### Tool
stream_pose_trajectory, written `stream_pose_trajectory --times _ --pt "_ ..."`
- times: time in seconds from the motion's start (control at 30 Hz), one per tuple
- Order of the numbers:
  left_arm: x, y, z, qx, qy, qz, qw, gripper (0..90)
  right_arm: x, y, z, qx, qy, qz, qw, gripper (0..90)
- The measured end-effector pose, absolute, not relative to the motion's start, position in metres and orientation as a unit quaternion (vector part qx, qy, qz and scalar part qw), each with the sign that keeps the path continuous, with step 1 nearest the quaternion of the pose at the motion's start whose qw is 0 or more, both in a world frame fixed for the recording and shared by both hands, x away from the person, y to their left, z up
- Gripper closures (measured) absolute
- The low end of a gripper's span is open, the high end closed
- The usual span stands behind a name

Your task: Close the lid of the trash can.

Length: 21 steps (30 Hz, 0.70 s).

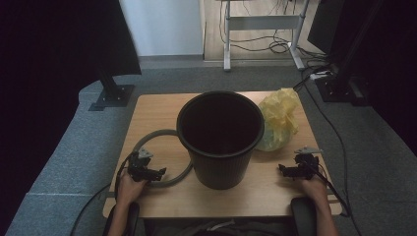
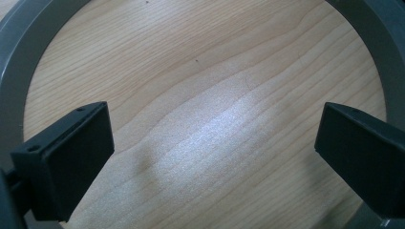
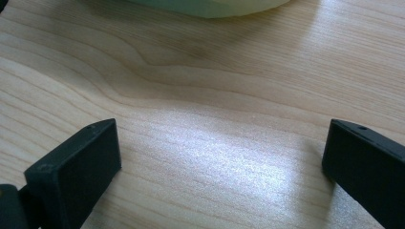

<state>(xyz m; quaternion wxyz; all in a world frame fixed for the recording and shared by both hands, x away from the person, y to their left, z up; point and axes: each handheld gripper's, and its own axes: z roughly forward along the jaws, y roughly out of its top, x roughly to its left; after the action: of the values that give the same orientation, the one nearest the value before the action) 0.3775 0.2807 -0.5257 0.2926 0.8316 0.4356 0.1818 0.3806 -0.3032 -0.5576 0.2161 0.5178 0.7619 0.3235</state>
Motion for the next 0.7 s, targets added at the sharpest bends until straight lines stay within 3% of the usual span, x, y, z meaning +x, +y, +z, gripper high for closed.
stream_pose_trajectory --times 0.7 --pt "0.415 0.324 -0.509 0.795 0.484 0.214 0.296 0.0 0.38 -0.303 -0.558 0.517 0.762 0.324 0.216 0.0"
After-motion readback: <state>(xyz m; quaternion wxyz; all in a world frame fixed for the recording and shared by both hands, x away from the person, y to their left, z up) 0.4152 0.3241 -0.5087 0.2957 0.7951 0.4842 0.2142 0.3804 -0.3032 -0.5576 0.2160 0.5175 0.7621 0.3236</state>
